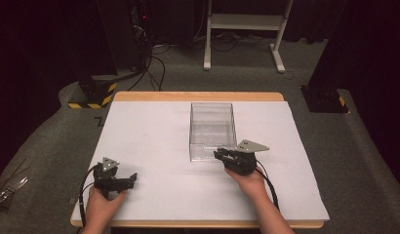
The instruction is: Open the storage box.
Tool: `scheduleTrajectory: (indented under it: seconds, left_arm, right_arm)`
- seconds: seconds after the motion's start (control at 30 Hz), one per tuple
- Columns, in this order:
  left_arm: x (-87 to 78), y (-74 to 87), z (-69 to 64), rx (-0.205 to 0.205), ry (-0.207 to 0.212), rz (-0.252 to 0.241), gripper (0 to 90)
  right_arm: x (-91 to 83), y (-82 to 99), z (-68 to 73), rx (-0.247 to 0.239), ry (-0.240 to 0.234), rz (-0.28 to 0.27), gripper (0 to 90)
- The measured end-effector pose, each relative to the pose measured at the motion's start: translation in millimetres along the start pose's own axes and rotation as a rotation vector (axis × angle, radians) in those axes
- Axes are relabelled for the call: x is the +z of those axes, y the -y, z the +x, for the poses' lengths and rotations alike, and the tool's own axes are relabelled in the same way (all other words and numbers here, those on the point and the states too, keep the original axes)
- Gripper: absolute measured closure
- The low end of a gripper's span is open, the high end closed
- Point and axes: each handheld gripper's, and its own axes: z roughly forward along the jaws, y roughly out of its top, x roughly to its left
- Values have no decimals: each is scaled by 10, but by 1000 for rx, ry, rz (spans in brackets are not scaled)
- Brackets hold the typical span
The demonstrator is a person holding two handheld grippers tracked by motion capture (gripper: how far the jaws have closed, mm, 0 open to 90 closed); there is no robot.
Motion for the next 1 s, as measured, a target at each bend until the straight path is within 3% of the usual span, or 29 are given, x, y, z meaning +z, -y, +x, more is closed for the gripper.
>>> scheduleTrajectory:
  seconds: [0.03, 0.43, 0.53, 1.0]
  left_arm:
    - [0, 0, 0, 0, 0, 0, 17]
    - [0, 0, 0, 0, 0, 0, 18]
    - [0, 0, -1, -1, 0, 0, 18]
    - [-1, -2, 4, 4, 0, 2, 18]
  right_arm:
    - [-10, 2, -21, 6, -16, 0, 752]
    - [-57, 22, 27, -5, -15, 2, 765]
    - [-77, 21, 95, -27, -10, 7, 774]
    - [-204, 113, 240, -38, -30, 12, 790]
